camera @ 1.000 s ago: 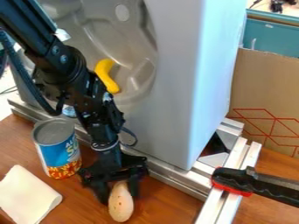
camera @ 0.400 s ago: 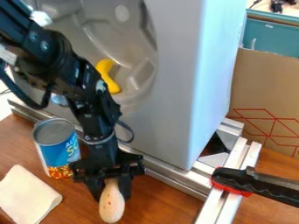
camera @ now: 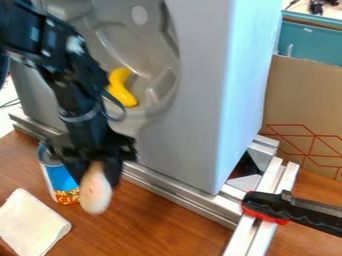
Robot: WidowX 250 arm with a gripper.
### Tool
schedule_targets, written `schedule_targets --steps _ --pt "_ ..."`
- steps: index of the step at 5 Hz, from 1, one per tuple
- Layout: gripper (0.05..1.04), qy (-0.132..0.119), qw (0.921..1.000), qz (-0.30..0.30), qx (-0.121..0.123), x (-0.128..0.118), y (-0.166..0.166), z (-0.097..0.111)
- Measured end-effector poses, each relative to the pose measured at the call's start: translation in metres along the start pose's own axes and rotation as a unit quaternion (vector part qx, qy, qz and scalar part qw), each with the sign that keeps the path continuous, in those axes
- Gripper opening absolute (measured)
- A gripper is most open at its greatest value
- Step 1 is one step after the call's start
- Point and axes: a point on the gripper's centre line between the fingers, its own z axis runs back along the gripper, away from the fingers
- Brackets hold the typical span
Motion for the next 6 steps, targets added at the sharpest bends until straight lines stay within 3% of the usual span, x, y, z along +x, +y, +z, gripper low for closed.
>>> schedule_targets --steps 1,2,3,4,5,6 --pt "0.593 -0.083 0.9962 -0.011 -0.020 0.013 0.000 0.030" --pt "0.593 -0.176 0.9817 -0.003 -0.072 0.022 -0.001 0.055" --pt "0.593 -0.236 0.9696 0.023 -0.060 0.036 0.006 0.063" --pt "0.593 -0.270 0.9610 0.058 -0.013 0.053 0.023 0.058" --pt "0.593 -0.271 0.9598 0.073 0.001 0.078 0.026 0.052" --pt "0.593 -0.272 0.9559 0.111 -0.005 0.106 0.033 0.053"
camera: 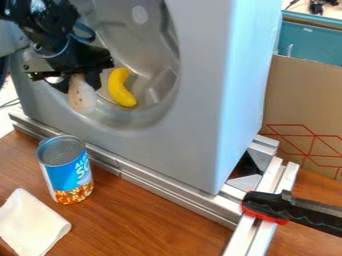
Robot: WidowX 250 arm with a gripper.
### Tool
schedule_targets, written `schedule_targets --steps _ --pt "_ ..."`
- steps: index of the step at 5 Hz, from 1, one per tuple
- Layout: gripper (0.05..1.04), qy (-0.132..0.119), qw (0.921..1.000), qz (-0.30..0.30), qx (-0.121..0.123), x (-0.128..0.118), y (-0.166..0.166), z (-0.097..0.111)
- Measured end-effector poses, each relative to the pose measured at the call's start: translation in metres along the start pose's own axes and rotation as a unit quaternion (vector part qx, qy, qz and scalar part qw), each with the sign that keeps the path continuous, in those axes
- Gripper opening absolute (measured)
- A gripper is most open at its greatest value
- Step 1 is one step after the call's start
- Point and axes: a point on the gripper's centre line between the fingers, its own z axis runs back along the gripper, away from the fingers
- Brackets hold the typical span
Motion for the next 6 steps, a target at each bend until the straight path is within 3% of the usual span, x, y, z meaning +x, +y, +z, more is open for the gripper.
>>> schedule_targets --steps 1,2,4,5,6 --pt "0.593 -0.004 0.9996 0.027 -0.009 0.032 -0.007 -0.011" --pt "0.593 -0.012 0.9992 0.037 0.004 0.049 -0.007 -0.018" --pt "0.590 0.024 0.9963 0.049 0.067 0.053 0.001 -0.066" --pt "0.590 0.031 0.9958 0.038 0.077 0.050 -0.011 -0.073" --pt "0.667 0.044 0.9950 0.032 0.083 0.044 -0.016 -0.072"
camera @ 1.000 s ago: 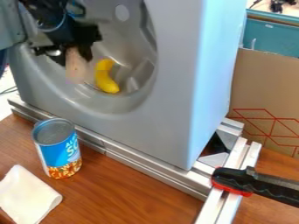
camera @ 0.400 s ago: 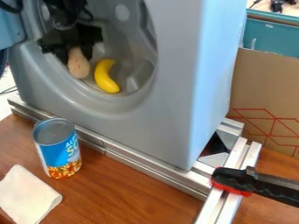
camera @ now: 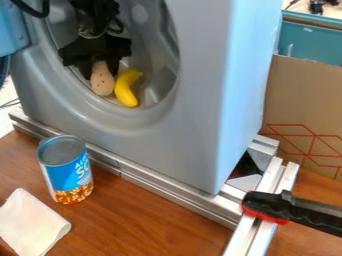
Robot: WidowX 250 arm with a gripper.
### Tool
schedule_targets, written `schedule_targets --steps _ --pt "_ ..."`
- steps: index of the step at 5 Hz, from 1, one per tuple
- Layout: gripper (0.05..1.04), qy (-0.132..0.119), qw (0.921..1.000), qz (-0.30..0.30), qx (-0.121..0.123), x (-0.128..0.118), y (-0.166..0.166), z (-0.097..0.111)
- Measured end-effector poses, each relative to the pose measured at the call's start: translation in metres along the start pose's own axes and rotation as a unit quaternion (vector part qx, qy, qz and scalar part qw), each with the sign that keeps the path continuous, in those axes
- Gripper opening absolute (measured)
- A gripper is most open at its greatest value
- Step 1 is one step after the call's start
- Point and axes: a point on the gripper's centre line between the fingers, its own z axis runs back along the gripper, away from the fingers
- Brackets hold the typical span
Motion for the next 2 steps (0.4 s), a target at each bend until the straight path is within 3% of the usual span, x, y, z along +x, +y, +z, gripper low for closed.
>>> schedule_targets --steps 1,2 --pt "0.971 0.008 1.0000 0.002 0.003 -0.0041 0.0012 0.0004" --pt "1.005 0.003 0.9999 0.006 -0.012 -0.0031 0.0053 0.0067"
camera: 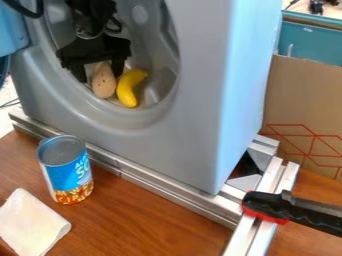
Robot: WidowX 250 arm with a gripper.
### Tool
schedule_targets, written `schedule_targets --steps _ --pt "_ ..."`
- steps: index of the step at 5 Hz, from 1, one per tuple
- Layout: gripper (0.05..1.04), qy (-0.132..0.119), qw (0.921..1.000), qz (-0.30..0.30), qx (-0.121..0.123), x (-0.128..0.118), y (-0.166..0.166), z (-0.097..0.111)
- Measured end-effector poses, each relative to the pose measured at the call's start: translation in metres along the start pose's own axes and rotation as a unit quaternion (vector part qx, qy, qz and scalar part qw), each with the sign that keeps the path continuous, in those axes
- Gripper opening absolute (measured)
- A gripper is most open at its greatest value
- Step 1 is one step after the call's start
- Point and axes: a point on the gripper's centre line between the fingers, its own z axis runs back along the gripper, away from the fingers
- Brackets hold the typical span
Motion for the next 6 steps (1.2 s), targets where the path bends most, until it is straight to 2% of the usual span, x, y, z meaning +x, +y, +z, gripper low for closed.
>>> schedule_targets --steps 1,2,3,5,6 --pt "1.000 -0.004 0.9997 0.021 -0.014 0.010 0.017 0.007" --pt "1.000 -0.019 0.9993 0.030 -0.011 0.002 0.030 0.032" --pt "1.000 -0.022 0.9985 0.033 -0.039 -0.025 0.058 0.057" --pt "1.000 0.040 0.9962 -0.023 -0.074 -0.083 0.092 0.076" --pt "1.000 0.068 0.9935 -0.055 -0.073 -0.100 0.100 0.083"
